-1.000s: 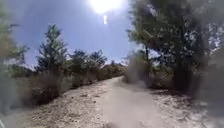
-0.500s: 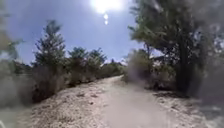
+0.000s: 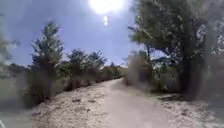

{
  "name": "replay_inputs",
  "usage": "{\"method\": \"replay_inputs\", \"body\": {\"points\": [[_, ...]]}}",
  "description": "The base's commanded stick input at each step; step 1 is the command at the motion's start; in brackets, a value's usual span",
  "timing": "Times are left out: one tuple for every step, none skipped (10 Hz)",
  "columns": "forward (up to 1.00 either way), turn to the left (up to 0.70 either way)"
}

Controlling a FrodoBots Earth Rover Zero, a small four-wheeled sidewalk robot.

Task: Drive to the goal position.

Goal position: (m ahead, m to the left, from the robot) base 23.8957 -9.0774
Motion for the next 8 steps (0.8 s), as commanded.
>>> {"method": "replay_inputs", "body": {"points": [[0.44,-0.11],[0.44,-0.10],[0.44,0.02],[0.44,0.02],[0.44,0.02],[0.44,0.02],[0.44,0.02],[0.44,0.04]]}}
